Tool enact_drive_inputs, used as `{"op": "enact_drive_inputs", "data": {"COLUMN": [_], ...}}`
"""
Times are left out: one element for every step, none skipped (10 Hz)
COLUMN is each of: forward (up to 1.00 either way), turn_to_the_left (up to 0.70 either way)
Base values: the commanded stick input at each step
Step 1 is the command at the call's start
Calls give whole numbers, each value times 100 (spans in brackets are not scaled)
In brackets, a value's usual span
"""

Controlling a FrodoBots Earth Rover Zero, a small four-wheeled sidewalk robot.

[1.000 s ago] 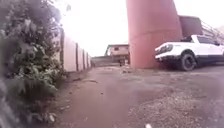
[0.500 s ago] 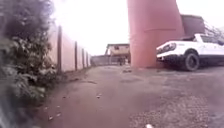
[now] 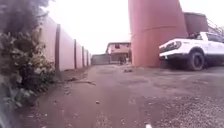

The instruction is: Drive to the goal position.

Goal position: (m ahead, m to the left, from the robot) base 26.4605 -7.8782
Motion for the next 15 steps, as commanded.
{"op": "enact_drive_inputs", "data": {"forward": [60, 60, 60, 60, 60, 60, 60, 60, 60, 60, 60, 60, 60, 60, 60], "turn_to_the_left": [0, 0, 0, 0, 0, 0, 2, 15, 15, 15, 15, 14, 12, 2, 1]}}
